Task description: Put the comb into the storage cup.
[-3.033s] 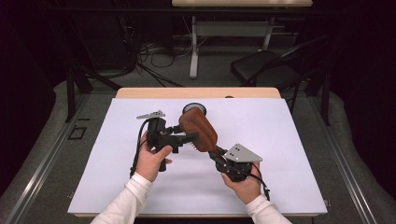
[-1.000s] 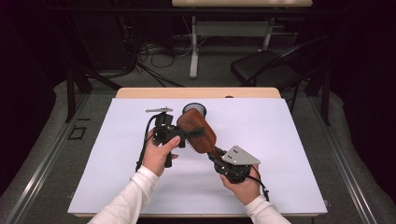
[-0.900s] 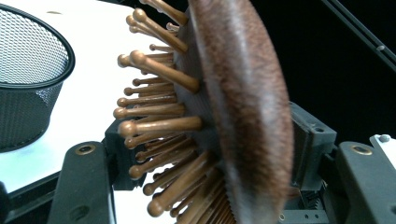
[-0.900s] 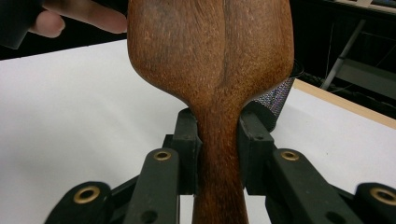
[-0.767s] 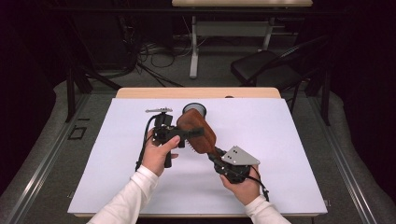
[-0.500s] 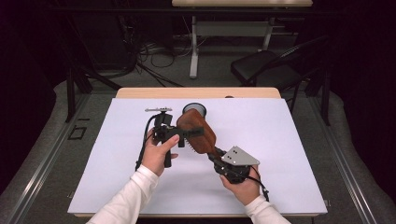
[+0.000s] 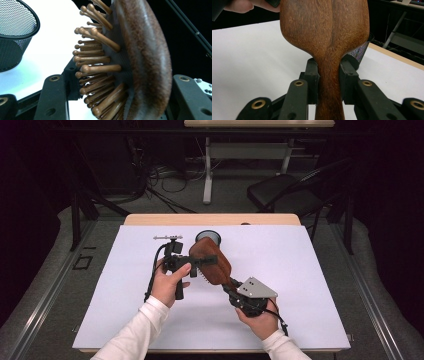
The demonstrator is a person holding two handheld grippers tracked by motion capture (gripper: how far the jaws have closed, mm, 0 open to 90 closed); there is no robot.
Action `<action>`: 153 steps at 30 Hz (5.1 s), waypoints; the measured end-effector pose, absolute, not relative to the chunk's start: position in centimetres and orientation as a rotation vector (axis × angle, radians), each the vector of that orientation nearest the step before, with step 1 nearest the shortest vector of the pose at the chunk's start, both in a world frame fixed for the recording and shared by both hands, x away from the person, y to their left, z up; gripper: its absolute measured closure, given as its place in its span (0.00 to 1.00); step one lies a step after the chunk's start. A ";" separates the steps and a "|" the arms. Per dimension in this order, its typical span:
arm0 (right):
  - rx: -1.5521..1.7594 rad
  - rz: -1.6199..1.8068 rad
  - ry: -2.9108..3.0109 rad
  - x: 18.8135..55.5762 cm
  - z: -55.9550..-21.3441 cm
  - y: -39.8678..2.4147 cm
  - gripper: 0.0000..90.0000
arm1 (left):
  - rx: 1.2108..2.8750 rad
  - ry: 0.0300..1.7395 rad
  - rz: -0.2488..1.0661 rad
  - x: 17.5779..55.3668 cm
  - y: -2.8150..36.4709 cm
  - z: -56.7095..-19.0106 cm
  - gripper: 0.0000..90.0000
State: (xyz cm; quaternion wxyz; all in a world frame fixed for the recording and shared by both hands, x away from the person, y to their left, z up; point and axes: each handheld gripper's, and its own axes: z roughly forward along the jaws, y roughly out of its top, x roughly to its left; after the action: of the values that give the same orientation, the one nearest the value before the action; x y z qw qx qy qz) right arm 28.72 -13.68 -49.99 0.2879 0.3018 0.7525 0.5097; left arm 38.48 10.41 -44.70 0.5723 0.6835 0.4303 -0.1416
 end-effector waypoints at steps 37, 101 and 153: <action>0.780 1.351 2.034 28.7 -50.4 -13.6 0.80 | 1.592 1.107 -0.442 38.5 10.7 -44.6 0.52; 0.840 1.393 2.041 30.3 -50.5 -13.9 0.39 | 1.555 1.219 -0.417 40.1 11.4 -45.0 0.53; 0.929 1.403 2.069 30.7 -48.6 -14.8 0.00 | 1.535 1.230 -0.399 40.8 12.1 -44.8 0.53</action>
State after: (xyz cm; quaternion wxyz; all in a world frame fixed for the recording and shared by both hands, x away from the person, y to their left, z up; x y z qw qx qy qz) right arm 30.66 -14.82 -48.63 0.2350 0.3384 0.7541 0.5114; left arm 40.80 12.08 -44.82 0.5375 0.6450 0.5167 -0.1675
